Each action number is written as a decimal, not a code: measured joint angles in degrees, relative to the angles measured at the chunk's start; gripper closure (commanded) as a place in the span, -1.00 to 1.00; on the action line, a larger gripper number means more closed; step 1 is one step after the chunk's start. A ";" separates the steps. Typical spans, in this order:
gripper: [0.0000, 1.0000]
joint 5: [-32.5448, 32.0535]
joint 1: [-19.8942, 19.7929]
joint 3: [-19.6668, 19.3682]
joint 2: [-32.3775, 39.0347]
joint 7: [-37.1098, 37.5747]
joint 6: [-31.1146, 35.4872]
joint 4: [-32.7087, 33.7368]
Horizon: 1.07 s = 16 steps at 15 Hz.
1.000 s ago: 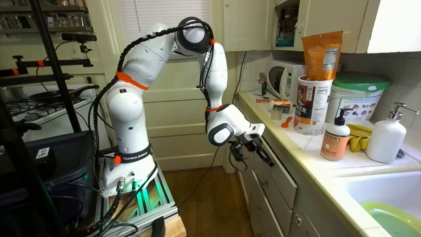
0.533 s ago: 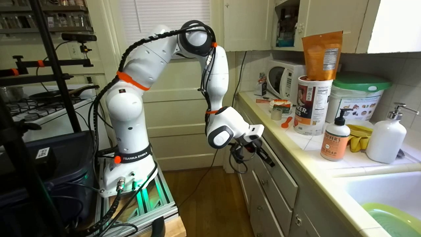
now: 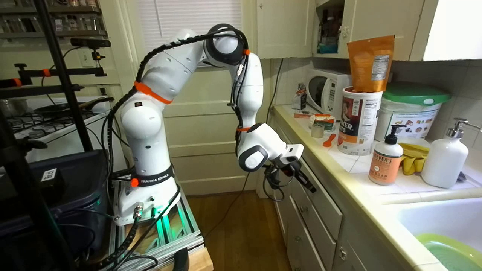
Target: Close the open drawer.
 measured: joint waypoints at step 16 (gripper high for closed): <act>0.48 1.24 0.73 -2.93 -3.05 -4.33 -10.40 -3.10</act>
